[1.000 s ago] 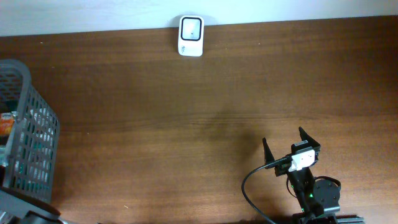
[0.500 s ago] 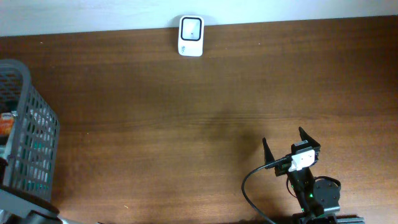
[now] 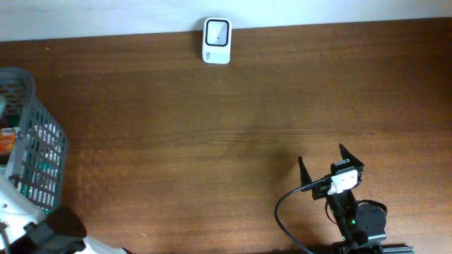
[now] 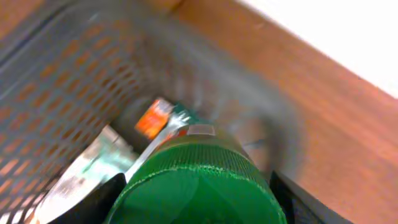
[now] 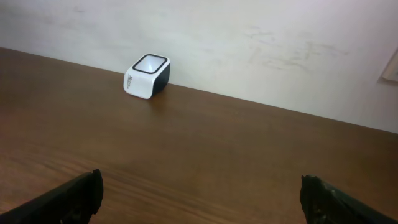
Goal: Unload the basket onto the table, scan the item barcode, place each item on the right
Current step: 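Carry the green-lidded jar to the table center and release it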
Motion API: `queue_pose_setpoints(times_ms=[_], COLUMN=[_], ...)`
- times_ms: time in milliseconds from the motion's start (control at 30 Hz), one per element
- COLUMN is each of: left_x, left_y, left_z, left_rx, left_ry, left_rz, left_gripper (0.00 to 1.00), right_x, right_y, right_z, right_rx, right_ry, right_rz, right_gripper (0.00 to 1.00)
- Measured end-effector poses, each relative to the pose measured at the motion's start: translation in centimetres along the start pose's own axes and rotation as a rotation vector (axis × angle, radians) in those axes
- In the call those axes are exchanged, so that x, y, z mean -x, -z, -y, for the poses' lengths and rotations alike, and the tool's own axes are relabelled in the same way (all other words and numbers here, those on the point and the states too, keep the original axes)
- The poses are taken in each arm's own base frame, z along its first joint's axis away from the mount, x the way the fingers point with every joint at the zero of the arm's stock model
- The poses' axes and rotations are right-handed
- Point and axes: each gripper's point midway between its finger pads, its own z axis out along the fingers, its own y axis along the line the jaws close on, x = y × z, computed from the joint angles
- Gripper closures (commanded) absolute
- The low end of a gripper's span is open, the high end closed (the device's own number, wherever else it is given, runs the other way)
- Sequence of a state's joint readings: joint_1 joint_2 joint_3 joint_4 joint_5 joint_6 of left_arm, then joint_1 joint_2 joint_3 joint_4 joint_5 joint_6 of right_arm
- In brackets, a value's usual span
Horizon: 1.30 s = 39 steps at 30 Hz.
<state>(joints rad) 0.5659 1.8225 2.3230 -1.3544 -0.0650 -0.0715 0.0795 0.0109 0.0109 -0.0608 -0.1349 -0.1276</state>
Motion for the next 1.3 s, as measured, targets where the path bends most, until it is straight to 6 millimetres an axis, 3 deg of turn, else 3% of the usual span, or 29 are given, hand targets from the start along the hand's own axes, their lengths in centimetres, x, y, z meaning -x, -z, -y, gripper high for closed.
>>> queue_pose_setpoints(times_ms=[67,100,167,200,300,433,600,667,700,833,967,1100,1200,1300], left_x=[1.2,1.3,0.9,0.1,-3.0,-8.8,-16.4,-21.0,-21.8,-29.3,-33.9,-36.8,-39.3,-40.5], left_y=[2.2,4.5,6.9,8.7,11.5,13.3,10.2,7.5,7.0,2.3,-0.7,-2.3,-2.7,-2.0], left_z=[3.9,7.7,11.3,14.1,19.9,25.1,30.3,33.5,34.0,39.1,43.2,44.9,46.7,48.7], left_rx=[-0.072,-0.151,-0.23,-0.291,-0.421,-0.521,-0.524,-0.524,-0.526,-0.532,-0.603,-0.629,-0.657,-0.707], left_ry=[-0.059,-0.12,-0.18,-0.232,-0.352,-0.517,-0.709,-0.802,-0.815,-0.924,-0.949,-0.968,-1.002,-1.021], left_rz=[0.069,0.115,0.153,0.174,0.157,0.042,-0.194,-0.336,-0.359,-0.523,-0.575,-0.614,-0.608,-0.562], left_gripper=[0.56,0.56,0.54,0.53,0.54,0.53,0.52,0.53,0.53,0.51,0.52,0.52,0.52,0.5], right_x=[0.0,0.0,0.0,0.0,0.0,0.0,0.0,0.0,0.0,0.0,0.0,0.0,0.0,0.0], right_y=[0.0,0.0,0.0,0.0,0.0,0.0,0.0,0.0,0.0,0.0,0.0,0.0,0.0,0.0], right_z=[0.0,0.0,0.0,0.0,0.0,0.0,0.0,0.0,0.0,0.0,0.0,0.0,0.0,0.0], right_rx=[0.0,0.0,0.0,0.0,0.0,0.0,0.0,0.0,0.0,0.0,0.0,0.0,0.0,0.0], right_ry=[0.0,0.0,0.0,0.0,-0.001,0.0,-0.001,0.0,0.0,0.0,0.0,0.0,0.0,0.0], right_rz=[0.0,0.0,0.0,0.0,0.0,0.0,0.0,0.0,0.0,0.0,0.0,0.0,0.0,0.0], right_gripper=[0.02,0.02,0.02,0.02,0.02,0.02,0.02,0.02,0.02,0.01,0.02,0.02,0.02,0.02])
